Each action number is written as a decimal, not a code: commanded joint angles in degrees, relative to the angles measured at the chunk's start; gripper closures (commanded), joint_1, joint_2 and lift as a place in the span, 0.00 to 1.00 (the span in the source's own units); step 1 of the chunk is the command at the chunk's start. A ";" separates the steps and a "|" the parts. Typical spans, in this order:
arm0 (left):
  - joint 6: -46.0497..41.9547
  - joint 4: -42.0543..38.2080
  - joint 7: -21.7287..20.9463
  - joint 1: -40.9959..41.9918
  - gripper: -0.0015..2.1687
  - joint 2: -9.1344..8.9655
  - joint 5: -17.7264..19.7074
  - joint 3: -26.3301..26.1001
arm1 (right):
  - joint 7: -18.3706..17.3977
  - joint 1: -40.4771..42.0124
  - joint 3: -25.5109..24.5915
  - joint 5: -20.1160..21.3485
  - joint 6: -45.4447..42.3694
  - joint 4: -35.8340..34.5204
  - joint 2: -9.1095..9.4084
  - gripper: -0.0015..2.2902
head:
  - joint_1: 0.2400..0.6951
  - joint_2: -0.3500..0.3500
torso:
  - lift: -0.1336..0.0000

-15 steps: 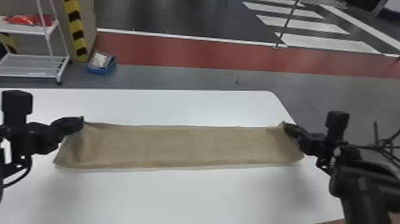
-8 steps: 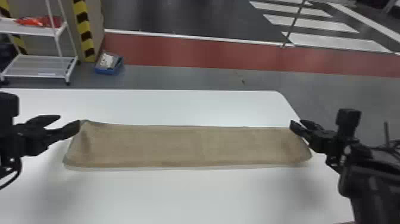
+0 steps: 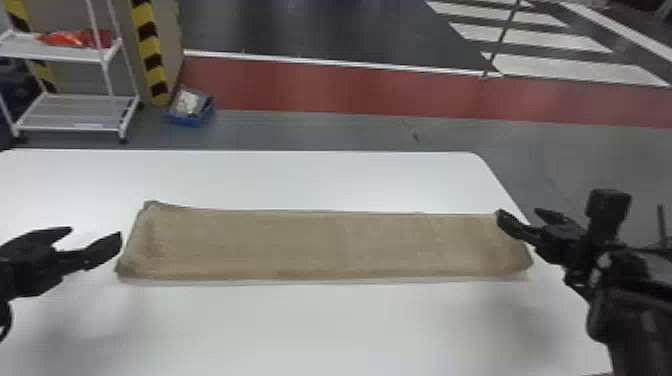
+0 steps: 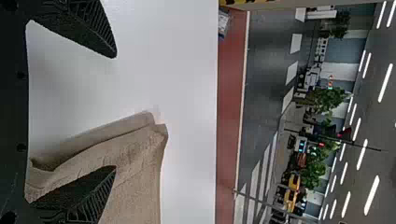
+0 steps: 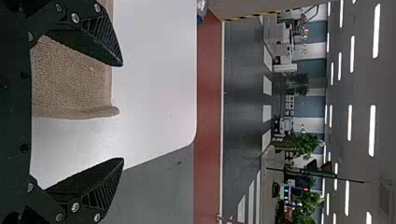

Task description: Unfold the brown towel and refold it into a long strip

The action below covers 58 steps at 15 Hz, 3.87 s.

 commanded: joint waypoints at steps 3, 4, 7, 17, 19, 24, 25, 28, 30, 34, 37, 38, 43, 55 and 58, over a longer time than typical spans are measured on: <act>-8.12 -8.65 6.78 7.79 0.01 -3.82 2.97 0.21 | 1.65 8.69 -0.09 -5.61 4.36 -13.49 1.66 0.08 | 1.00 0.23 | 0.08; -10.23 -11.03 8.01 10.08 0.01 -4.53 3.06 0.03 | 1.74 11.59 -0.09 -6.40 5.94 -18.06 2.63 0.08 | 1.00 0.23 | 0.08; -14.45 -16.04 10.29 15.35 0.01 -6.46 5.25 -0.41 | 1.74 17.83 0.96 -8.51 7.35 -28.87 6.14 0.07 | 1.00 0.25 | 0.08; -36.60 -24.04 18.91 28.62 0.01 -8.39 7.01 -5.42 | -6.35 37.08 12.83 -9.13 -3.38 -51.29 15.77 0.06 | 1.00 0.44 | 0.08; -36.95 -25.62 19.34 29.94 0.01 -8.66 6.66 -6.91 | -8.10 41.48 14.41 -12.12 -7.24 -54.89 15.77 0.06 | 1.00 0.46 | 0.08; -37.12 -26.58 21.10 31.08 0.01 -9.27 4.29 -10.43 | -8.19 45.08 17.57 -13.35 -9.88 -57.35 15.77 0.06 | 1.00 0.49 | 0.08; -37.12 -26.85 21.72 31.35 0.01 -9.27 3.23 -11.22 | -8.28 45.17 17.84 -13.35 -9.88 -57.26 15.77 0.06 | 1.00 0.49 | 0.08; -36.95 -27.46 23.04 32.05 0.01 -9.45 2.35 -12.63 | -11.27 45.17 19.07 -13.35 -9.70 -57.17 15.77 0.06 | 1.00 0.48 | 0.08; -36.60 -28.17 23.04 32.49 0.01 -9.54 2.18 -12.71 | -13.11 45.43 19.77 -13.35 -9.18 -57.35 15.77 0.06 | 1.00 0.45 | 0.08; -34.66 -30.01 25.67 33.11 0.01 -9.71 0.77 -12.71 | -14.34 45.78 20.39 -14.93 -6.36 -58.05 15.77 0.06 | 1.00 0.45 | 0.08; -34.14 -30.19 29.72 33.02 0.01 -9.89 -0.55 -12.71 | -15.75 45.78 22.06 -14.40 -6.36 -58.05 15.77 0.06 | 1.00 0.48 | 0.08; -34.14 -30.10 29.80 33.11 0.01 -9.89 -0.55 -12.71 | -15.84 45.78 22.23 -14.31 -6.19 -57.97 15.77 0.06 | 1.00 0.50 | 0.08; -34.31 -29.84 29.89 33.11 0.01 -9.97 -0.46 -12.89 | -16.01 45.43 22.76 -14.58 -6.19 -57.53 15.77 0.06 | 1.00 0.52 | 0.08; -34.31 -29.40 29.89 33.02 0.01 -9.97 -0.46 -12.80 | -16.54 45.25 22.76 -14.58 -6.19 -57.35 15.77 0.06 | 1.00 0.52 | 0.08; -34.31 -29.40 29.89 33.02 0.01 -9.97 -0.46 -12.71 | -16.54 45.17 22.67 -14.67 -6.01 -57.35 15.77 0.06 | 1.00 0.52 | 0.08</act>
